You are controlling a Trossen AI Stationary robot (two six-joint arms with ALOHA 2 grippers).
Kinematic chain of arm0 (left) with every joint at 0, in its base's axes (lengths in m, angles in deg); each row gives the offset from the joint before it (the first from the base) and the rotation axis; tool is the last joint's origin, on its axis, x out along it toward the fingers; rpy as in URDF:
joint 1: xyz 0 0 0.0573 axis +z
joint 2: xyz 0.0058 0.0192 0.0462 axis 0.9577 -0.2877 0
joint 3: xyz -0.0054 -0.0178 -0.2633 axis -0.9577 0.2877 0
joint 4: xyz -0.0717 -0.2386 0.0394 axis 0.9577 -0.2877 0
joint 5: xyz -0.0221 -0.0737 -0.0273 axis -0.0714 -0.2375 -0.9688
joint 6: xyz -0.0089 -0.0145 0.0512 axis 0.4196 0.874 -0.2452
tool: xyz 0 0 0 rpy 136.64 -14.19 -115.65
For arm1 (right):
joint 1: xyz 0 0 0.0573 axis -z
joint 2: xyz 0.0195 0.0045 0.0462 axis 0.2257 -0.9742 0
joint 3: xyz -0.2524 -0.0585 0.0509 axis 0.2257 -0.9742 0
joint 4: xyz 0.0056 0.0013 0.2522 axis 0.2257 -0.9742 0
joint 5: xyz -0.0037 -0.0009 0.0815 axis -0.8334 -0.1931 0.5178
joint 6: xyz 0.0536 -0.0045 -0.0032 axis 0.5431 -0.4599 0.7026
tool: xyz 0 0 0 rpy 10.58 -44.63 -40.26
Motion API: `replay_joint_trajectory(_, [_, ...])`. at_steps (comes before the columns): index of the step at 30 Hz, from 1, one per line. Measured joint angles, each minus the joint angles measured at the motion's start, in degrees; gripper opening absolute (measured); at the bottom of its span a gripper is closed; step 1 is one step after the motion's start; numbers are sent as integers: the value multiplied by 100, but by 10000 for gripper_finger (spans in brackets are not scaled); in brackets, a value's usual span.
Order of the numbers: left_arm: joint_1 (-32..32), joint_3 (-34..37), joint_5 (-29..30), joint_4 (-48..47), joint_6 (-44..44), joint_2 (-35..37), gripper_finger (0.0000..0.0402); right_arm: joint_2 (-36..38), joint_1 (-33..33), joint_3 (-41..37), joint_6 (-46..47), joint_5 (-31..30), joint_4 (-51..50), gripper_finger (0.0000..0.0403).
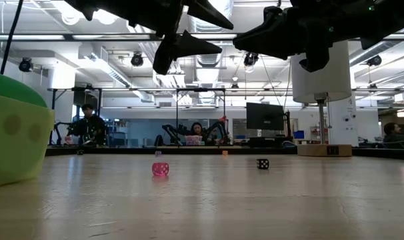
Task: Pick & Place Dice
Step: Put the blue dice into the yellow bin
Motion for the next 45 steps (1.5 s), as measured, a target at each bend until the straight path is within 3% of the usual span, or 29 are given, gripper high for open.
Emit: replay_joint_trajectory(45, [42, -42, 26, 870, -55, -516, 143, -4, -44, 0, -52, 276, 53, 66])
